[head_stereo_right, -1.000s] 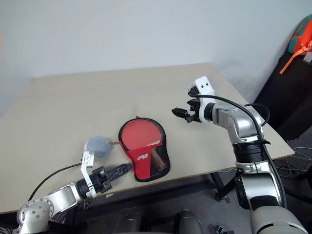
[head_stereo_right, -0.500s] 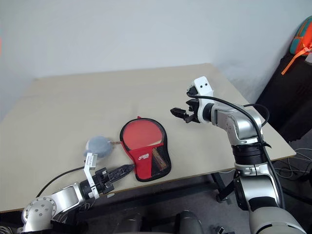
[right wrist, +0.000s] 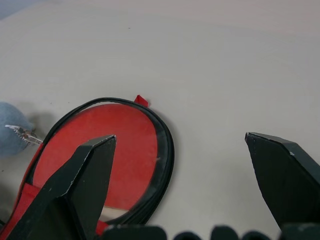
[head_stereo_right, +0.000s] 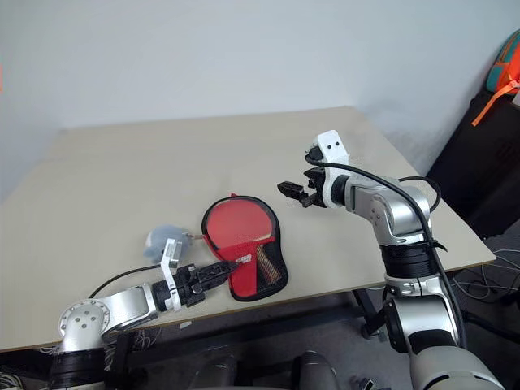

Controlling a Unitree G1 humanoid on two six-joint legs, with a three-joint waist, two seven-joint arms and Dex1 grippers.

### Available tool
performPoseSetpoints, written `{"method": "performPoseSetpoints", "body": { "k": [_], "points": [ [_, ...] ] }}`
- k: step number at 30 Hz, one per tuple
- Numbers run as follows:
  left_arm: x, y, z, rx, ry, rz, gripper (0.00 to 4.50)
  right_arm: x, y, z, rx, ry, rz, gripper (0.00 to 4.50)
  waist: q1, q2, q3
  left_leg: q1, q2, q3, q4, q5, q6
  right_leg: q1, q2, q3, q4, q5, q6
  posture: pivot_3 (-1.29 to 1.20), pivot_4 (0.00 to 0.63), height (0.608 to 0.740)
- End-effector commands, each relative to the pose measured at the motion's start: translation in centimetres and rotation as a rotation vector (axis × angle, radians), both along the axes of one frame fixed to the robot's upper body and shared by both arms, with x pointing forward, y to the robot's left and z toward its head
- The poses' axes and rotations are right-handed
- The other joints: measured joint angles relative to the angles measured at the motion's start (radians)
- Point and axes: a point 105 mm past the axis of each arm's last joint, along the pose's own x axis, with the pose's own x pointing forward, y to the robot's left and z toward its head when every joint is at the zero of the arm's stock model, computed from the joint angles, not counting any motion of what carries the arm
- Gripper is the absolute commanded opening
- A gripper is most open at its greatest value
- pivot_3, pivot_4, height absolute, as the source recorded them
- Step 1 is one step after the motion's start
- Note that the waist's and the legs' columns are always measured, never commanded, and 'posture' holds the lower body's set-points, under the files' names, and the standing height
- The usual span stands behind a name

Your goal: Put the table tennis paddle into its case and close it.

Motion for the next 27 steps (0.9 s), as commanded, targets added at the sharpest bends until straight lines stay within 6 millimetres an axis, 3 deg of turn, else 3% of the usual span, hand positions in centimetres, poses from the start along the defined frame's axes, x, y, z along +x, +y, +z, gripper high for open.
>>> {"method": "performPoseSetpoints", "body": {
  "k": [1, 9, 12, 20, 23, 27],
  "points": [
    [0.5, -0.6, 0.1, 0.024, 0.002, -0.016, 3.43, -0.1, 0.1, 1.7, 0.033, -0.058, 0.0, 4.5, 0.0, 0.0, 0.0, 0.0, 0.0, 0.0, 0.0, 0.0, 0.0, 0.0, 0.0, 0.0, 0.0, 0.0, 0.0, 0.0, 0.0, 0.706],
    [0.3, -0.3, -1.2, 0.096, 0.069, -0.01, 3.43, 0.0, 0.3, 1.9, 0.038, -0.064, -0.004, 4.5, 0.0, 0.0, 0.0, 0.001, 0.0, -0.001, 0.0, 0.0, 0.0, 0.002, 0.0, 0.0, 0.0, 0.0, 0.0, 0.0, 0.0, 0.706],
    [0.2, -0.1, -1.6, 0.12, 0.093, -0.015, 2.85, 0.0, 0.5, 2.1, 0.042, -0.067, -0.002, 4.5, 0.0, 0.0, 0.0, 0.002, 0.0, -0.001, 0.0, 0.0, 0.0, 0.002, 0.0, -0.001, 0.0, 0.0, 0.0, 0.0, 0.0, 0.706],
    [-1.3, 0.7, -2.8, 0.204, 0.15, -0.065, 0.1, -0.3, 0.4, 2.3, 0.042, -0.069, -0.002, 4.5, -0.003, 0.002, -0.001, 0.002, 0.0, -0.001, 0.0, 0.0, 0.0, 0.002, 0.0, -0.001, 0.0, 0.0, 0.0, 0.0, 0.0, 0.706],
    [-2.0, 0.7, -3.1, 0.218, 0.162, -0.095, 0.04, -0.4, 0.3, 2.3, 0.04, -0.067, -0.004, 4.5, -0.008, 0.003, -0.002, 0.002, 0.001, -0.001, -0.001, 0.0, 0.0, 0.002, 0.001, -0.001, 0.0, 0.0, 0.0, 0.0, 0.0, 0.706],
    [-1.2, 0.4, -2.6, 0.209, 0.125, -0.093, 0.04, -0.4, 0.3, 2.3, 0.04, -0.067, -0.007, 4.5, -0.014, 0.005, -0.003, 0.003, 0.001, 0.0, -0.002, 0.0, 0.0, 0.002, 0.001, -0.001, 0.0, 0.0, 0.0, 0.0, 0.0, 0.706]
  ]
}}
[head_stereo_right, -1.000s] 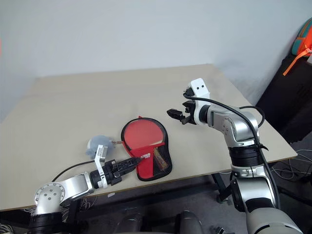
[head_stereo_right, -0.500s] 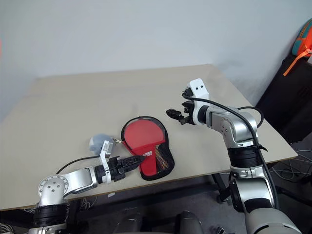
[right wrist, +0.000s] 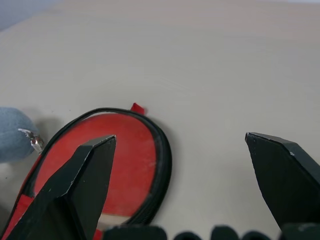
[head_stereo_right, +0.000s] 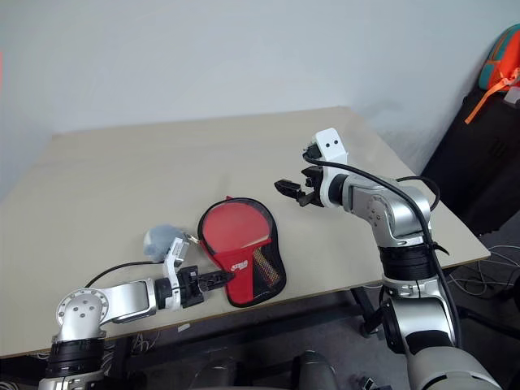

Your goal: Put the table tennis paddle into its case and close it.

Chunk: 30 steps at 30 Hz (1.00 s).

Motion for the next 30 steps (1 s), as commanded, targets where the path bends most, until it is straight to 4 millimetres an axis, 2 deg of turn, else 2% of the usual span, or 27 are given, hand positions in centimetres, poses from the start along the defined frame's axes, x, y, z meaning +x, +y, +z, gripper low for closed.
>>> {"method": "performPoseSetpoints", "body": {
  "k": [1, 7, 11, 20, 30],
  "points": [
    [-0.5, -0.2, -1.1, 0.027, 0.048, -0.022, 0.04, -0.1, 0.0, 1.7, 0.019, -0.06, 0.001, 4.5, 0.0, 0.0, 0.0, 0.0, 0.0, 0.0, 0.0, 0.0, 0.0, 0.0, 0.0, 0.0, 0.0, 0.0, 0.0, 0.0, 0.0, 0.706],
    [-0.4, -0.3, 0.4, -0.014, 0.018, -0.041, 0.04, 0.0, 0.1, 1.7, 0.017, -0.061, 0.001, 4.5, 0.001, 0.0, 0.0, 0.0, -0.001, 0.0, 0.0, 0.0, 0.0, 0.0, -0.001, 0.0, 0.0, 0.0, 0.0, 0.0, 0.0, 0.706],
    [-1.9, -0.7, 1.9, -0.047, -0.006, -0.1, 0.04, 0.0, 0.2, 1.5, 0.017, -0.057, 0.003, 4.5, 0.0, 0.0, 0.0, -0.001, 0.0, 0.0, 0.0, 0.0, 0.0, -0.001, 0.0, 0.0, 0.0, 0.0, 0.0, 0.0, 0.0, 0.706],
    [-5.0, -0.3, 2.6, -0.047, 0.043, -0.13, 0.04, -0.1, 0.6, 1.2, 0.023, -0.051, 0.013, 4.5, 0.002, 0.0, 0.0, -0.002, 0.001, 0.0, 0.0, 0.0, 0.0, -0.002, -0.002, 0.001, 0.0, 0.0, 0.0, 0.0, 0.0, 0.706],
    [-3.9, -1.6, 2.4, -0.037, 0.016, -0.094, 0.04, -0.2, 1.3, 1.2, 0.029, -0.05, 0.031, 4.5, 0.003, 0.0, 0.0, -0.003, -0.001, 0.0, 0.0, 0.0, 0.0, -0.002, -0.001, 0.001, 0.0, 0.0, 0.0, 0.0, 0.0, 0.706]
  ]
}}
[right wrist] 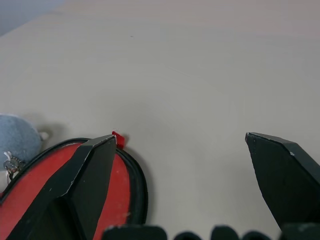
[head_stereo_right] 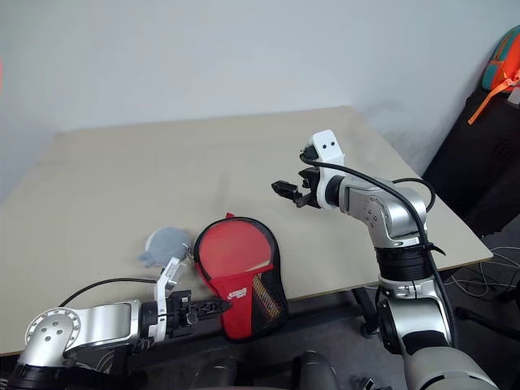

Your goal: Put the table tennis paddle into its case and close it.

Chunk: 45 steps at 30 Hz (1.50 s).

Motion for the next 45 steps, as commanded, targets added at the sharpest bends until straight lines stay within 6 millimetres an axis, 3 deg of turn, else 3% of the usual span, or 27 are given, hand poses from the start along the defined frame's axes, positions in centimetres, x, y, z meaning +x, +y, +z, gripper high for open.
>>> {"method": "performPoseSetpoints", "body": {
  "k": [1, 4, 7, 12, 18, 20, 22, 26, 30, 43, 45],
  "points": [
    [0.8, -1.0, 1.1, -0.018, -0.073, -0.002, 0.04, -0.1, 0.4, 1.5, 0.015, -0.061, 0.019, 4.5, 0.0, 0.0, 0.0, 0.0, 0.0, 0.0, 0.0, 0.0, 0.0, 0.0, 0.0, 0.0, 0.0, 0.0, 0.0, 0.0, 0.0, 0.706],
    [0.9, -0.8, 0.9, -0.007, -0.077, 0.003, 0.04, -0.1, 0.5, 1.5, 0.015, -0.061, 0.022, 4.5, 0.0, 0.0, 0.0, 0.0, 0.0, 0.0, 0.0, 0.0, 0.0, 0.0, 0.0, 0.0, 0.0, 0.0, 0.0, 0.0, 0.0, 0.706],
    [1.1, 0.3, 0.6, 0.03, -0.087, 0.008, 0.68, -0.1, 0.5, 1.5, 0.014, -0.06, 0.023, 4.5, -0.001, 0.0, 0.0, 0.0, 0.0, 0.0, 0.0, 0.0, 0.0, 0.0, 0.0, 0.0, 0.0, 0.0, 0.0, 0.0, 0.0, 0.706],
    [1.3, 3.0, 2.1, 0.059, -0.16, -0.006, 2.36, -0.3, 0.6, 1.3, 0.017, -0.054, 0.026, 4.5, -0.002, 0.0, 0.0, 0.0, 0.001, 0.001, -0.001, 0.0, 0.0, -0.001, 0.001, 0.0, 0.0, 0.0, 0.0, 0.0, 0.0, 0.706],
    [0.5, 6.0, 6.5, 0.094, -0.416, -0.146, 4.48, -0.5, 0.5, 1.1, 0.015, -0.045, 0.027, 4.5, -0.001, 0.001, 0.001, -0.002, 0.002, 0.005, -0.002, 0.0, -0.001, -0.005, 0.0, 0.001, 0.0, 0.0, 0.0, 0.0, 0.0, 0.706],
    [1.9, 7.4, 9.0, 0.1, -0.568, -0.125, 4.48, -0.6, 1.0, 1.0, 0.016, -0.041, 0.04, 4.5, -0.001, 0.001, 0.001, -0.002, 0.003, 0.006, -0.003, 0.0, -0.001, -0.005, 0.0, 0.001, 0.0, 0.0, 0.0, 0.0, 0.0, 0.706],
    [4.0, 9.2, 10.8, 0.233, -0.786, -0.102, 4.48, -0.8, 1.8, 0.9, 0.021, -0.036, 0.065, 4.5, -0.002, 0.001, 0.001, -0.002, 0.004, 0.007, -0.004, 0.0, -0.002, -0.006, 0.0, 0.001, 0.0, 0.0, 0.0, 0.0, 0.0, 0.706],
    [7.4, 12.0, 15.0, 0.255, -1.012, 0.076, 4.48, -1.6, 4.0, 0.0, 0.004, -0.034, 0.129, 4.5, -0.002, 0.001, 0.001, -0.001, 0.002, 0.008, -0.007, 0.002, -0.006, -0.006, 0.002, 0.0, -0.001, 0.0, -0.001, 0.0, 0.0, 0.706],
    [8.3, 13.7, 15.4, 0.335, -1.116, 0.133, 4.48, -2.1, 6.1, -1.0, -0.032, -0.044, 0.181, 4.5, -0.008, 0.001, 0.001, 0.0, 0.002, 0.009, -0.01, 0.003, -0.006, -0.007, 0.002, 0.001, -0.001, -0.001, -0.002, 0.0, 0.0, 0.706],
    [7.6, 15.2, 8.2, 0.396, -1.027, 0.159, 4.5, -3.1, 10.7, -3.8, -0.068, -0.026, 0.288, 0.01, -0.01, -0.002, 0.0, -0.001, 0.002, 0.01, -0.011, 0.003, -0.007, -0.006, 0.001, 0.0, -0.001, -0.001, -0.002, 0.0, 0.0, 0.706],
    [7.8, 15.5, 7.6, 0.408, -1.006, 0.173, 4.5, -3.2, 11.1, -3.9, -0.071, -0.031, 0.295, 0.01, -0.01, -0.002, 0.0, -0.001, 0.002, 0.01, -0.01, 0.003, -0.007, -0.006, 0.001, -0.001, -0.001, -0.001, -0.002, 0.0, 0.0, 0.706]
  ]
}}
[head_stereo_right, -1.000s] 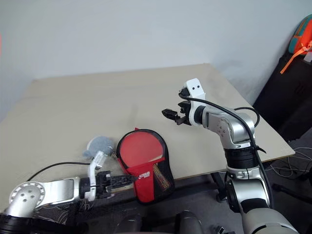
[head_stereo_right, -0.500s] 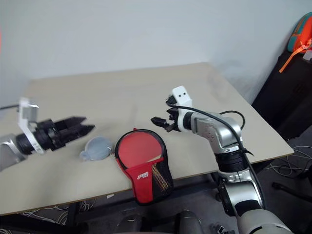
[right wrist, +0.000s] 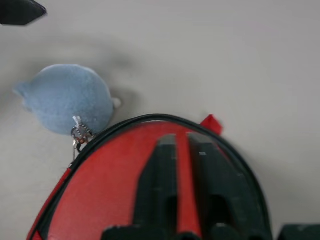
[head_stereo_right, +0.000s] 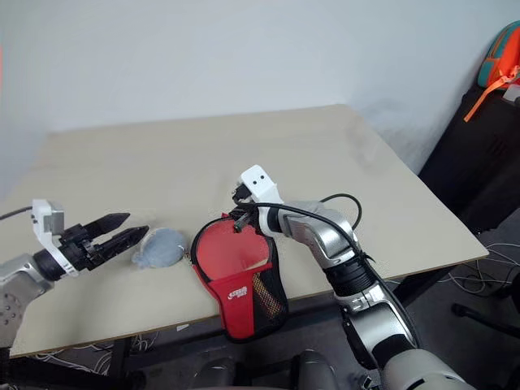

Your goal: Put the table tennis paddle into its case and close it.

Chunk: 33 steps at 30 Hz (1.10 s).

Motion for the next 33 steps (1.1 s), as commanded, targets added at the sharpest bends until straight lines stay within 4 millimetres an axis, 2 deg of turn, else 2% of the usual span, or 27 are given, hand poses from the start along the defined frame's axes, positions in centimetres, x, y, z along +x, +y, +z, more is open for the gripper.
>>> {"method": "performPoseSetpoints", "body": {
  "k": [1, 4, 8, 13, 17, 31, 33],
  "points": [
    [0.6, 0.5, 0.0, 0.025, -0.026, 0.029, 4.5, 0.0, 0.7, 0.9, 0.014, -0.057, 0.015, 0.01, 0.0, 0.0, 0.0, 0.0, 0.0, 0.0, 0.0, 0.0, 0.0, 0.0, 0.0, 0.0, 0.0, 0.0, 0.0, 0.0, 0.0, 0.706],
    [0.8, 0.5, -0.8, 0.028, -0.011, 0.034, 4.5, -0.2, 1.3, 0.5, 0.009, -0.059, 0.027, 0.01, 0.0, 0.0, 0.0, 0.0, 0.0, 0.0, 0.0, 0.0, 0.0, 0.0, 0.0, 0.0, 0.0, 0.0, 0.0, 0.0, 0.0, 0.706],
    [0.8, -0.6, -2.3, 0.046, 0.03, -0.008, 4.5, -0.7, 1.9, -1.2, 0.0, -0.03, 0.058, 0.01, 0.0, -0.001, 0.0, 0.0, 0.0, 0.0, 0.0, 0.0, 0.0, 0.0, 0.0, 0.0, 0.0, 0.0, 0.0, 0.0, 0.0, 0.706],
    [0.8, -1.6, -3.0, 0.019, 0.051, -0.047, 4.5, -1.4, 2.6, -3.0, 0.002, 0.005, 0.103, 0.01, 0.0, -0.001, -0.001, 0.0, 0.0, 0.0, 0.0, 0.0, 0.0, 0.0, 0.0, -0.001, 0.0, 0.0, 0.0, 0.0, 0.0, 0.706],
    [1.0, -1.6, -3.7, 0.04, 0.066, -0.045, 4.5, -1.4, 2.8, -4.4, -0.019, 0.026, 0.111, 0.01, -0.001, -0.001, -0.001, 0.0, 0.0, 0.0, 0.0, 0.0, 0.0, 0.0, 0.0, -0.001, 0.001, 0.0, 0.0, 0.0, 0.0, 0.706],
    [2.0, -1.5, -5.5, 0.039, 0.125, -0.018, 4.5, -1.5, 3.4, -4.4, -0.012, 0.035, 0.11, 0.01, 0.0, -0.001, -0.001, 0.0, 0.0, -0.001, 0.001, 0.0, 0.0, 0.001, 0.0, -0.001, 0.001, 0.0, 0.0, 0.0, 0.0, 0.706],
    [2.0, -1.7, -5.6, 0.027, 0.134, -0.025, 4.12, -1.6, 3.4, -4.5, -0.014, 0.043, 0.108, 0.0, 0.0, -0.002, -0.001, 0.0, 0.0, -0.001, 0.002, 0.0, 0.0, 0.001, 0.0, -0.001, 0.001, 0.0, 0.0, 0.0, 0.0, 0.706]
  ]
}}
